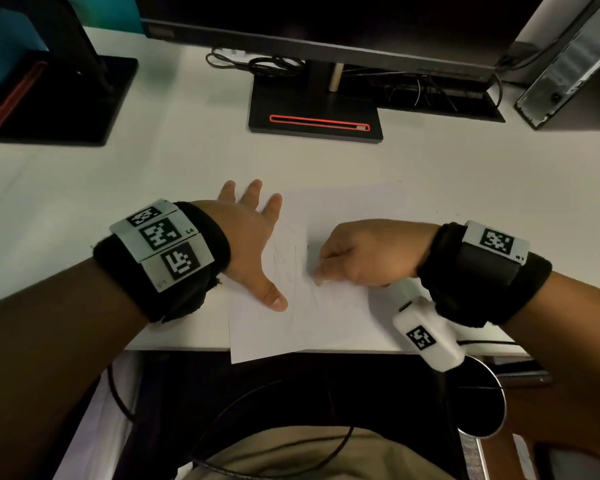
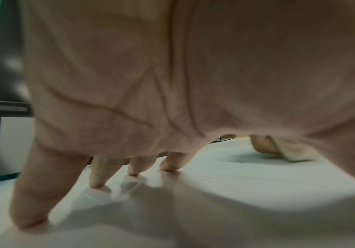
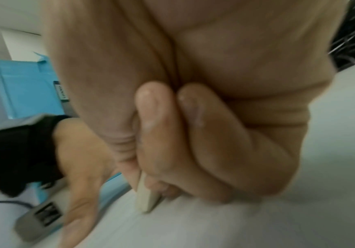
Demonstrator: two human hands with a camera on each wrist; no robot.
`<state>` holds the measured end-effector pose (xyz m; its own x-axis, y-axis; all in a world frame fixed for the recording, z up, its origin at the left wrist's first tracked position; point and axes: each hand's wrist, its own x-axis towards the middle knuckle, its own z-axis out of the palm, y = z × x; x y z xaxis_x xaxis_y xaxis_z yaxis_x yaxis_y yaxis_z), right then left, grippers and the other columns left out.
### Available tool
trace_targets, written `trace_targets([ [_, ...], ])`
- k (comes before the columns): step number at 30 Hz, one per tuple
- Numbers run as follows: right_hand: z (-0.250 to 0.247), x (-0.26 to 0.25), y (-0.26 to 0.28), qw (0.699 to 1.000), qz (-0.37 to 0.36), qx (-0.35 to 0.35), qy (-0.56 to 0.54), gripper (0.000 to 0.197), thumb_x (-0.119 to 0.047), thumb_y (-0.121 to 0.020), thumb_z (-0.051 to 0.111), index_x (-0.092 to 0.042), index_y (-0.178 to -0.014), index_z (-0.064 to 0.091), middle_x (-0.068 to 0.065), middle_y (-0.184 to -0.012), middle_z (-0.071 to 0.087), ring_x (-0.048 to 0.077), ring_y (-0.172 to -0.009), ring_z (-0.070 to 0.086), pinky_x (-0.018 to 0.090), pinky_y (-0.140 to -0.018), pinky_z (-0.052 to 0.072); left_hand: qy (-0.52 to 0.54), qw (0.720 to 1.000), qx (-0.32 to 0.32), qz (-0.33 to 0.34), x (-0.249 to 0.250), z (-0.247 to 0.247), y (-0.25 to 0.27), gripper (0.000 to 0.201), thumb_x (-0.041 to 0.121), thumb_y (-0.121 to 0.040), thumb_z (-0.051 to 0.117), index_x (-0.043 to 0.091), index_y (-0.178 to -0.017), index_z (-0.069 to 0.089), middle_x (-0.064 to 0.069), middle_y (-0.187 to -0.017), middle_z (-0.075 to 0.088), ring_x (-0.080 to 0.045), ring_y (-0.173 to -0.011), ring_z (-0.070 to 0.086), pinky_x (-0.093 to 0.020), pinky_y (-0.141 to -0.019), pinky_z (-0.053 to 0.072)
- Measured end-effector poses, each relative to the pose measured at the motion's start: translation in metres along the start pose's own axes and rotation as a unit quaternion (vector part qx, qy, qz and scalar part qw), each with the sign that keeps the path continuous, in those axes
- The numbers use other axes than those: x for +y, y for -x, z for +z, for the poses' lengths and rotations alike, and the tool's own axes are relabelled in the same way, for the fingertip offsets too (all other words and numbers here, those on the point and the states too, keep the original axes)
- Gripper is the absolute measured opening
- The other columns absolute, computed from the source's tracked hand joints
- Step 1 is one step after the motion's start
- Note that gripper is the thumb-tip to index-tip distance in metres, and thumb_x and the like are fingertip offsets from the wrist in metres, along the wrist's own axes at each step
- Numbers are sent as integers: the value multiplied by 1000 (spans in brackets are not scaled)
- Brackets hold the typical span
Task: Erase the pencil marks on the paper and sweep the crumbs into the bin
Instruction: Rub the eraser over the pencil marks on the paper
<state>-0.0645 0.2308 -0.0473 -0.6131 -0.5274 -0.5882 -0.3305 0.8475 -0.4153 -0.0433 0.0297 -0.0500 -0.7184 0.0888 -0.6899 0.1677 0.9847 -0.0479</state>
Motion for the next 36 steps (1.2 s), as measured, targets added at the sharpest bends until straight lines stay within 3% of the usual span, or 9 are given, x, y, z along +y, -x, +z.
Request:
trace_targets([
  [3,-6,3,2,1000,8,22,0,44,-37,-100,56,-16,-63,43,2,-54,41,21,-50,39,31,-58,41,0,1000,-3,-1,1,-1,1,159,90,-42,68,26,-149,-31,-5,-157,-36,-36,-145,-25,-60,-118,17],
  [5,1,0,2,1000,-3,1,7,45,-38,-101,53,-16,-64,45,3,-58,44,20,-55,42,33,-61,42,0,1000,-3,-2,1,-1,2,159,90,-43,68,26,-150,-31,-5,-157,-36,-36,-146,-25,-59,-118,16],
  [10,-2,4,7,1000,7,12,-18,43,-36,-101,56,-16,-65,45,0,-54,41,19,-47,38,28,-55,41,-2,1000,0,-2,1,-1,0,160,91,-41,67,26,-149,-31,-5,-156,-37,-37,-146,-25,-60,-118,16],
  [14,8,-2,8,1000,-11,-13,13,44,-39,-102,53,-15,-65,46,4,-61,45,19,-56,42,33,-62,42,-1,1000,-3,-6,1,0,1,159,90,-43,68,26,-149,-31,-5,-156,-37,-37,-145,-26,-60,-118,16],
  [18,2,4,13,1000,5,1,-15,43,-37,-101,56,-16,-65,44,2,-56,40,20,-49,38,28,-55,40,-3,1000,-1,-4,1,-1,0,159,91,-42,67,26,-149,-31,-5,-156,-37,-36,-145,-26,-60,-117,17],
  [22,15,-4,16,999,-20,-34,22,44,-39,-102,54,-17,-65,45,2,-62,44,18,-58,42,33,-63,41,-5,1000,0,-7,1,0,1,159,92,-41,66,27,-150,-31,-5,-157,-36,-36,-146,-24,-61,-117,17],
  [27,10,1,20,1000,-19,-13,6,45,-38,-102,55,-17,-63,43,0,-59,41,18,-55,39,33,-62,40,-2,1000,2,-3,1,0,1,159,90,-43,67,26,-150,-31,-5,-157,-36,-36,-146,-24,-60,-118,16],
  [31,20,-5,24,998,-37,-49,34,44,-37,-103,54,-16,-65,44,-2,-61,40,13,-56,36,30,-62,37,-2,1000,1,-4,1,0,2,159,90,-42,68,27,-150,-31,-5,-157,-36,-36,-146,-24,-60,-117,16],
  [36,18,-3,24,998,-37,-34,31,45,-37,-103,55,-17,-64,45,-5,-59,41,13,-55,38,32,-64,39,1,1000,4,-7,2,-1,2,158,90,-44,67,23,-151,-29,-5,-157,-35,-36,-146,-23,-59,-118,16],
])
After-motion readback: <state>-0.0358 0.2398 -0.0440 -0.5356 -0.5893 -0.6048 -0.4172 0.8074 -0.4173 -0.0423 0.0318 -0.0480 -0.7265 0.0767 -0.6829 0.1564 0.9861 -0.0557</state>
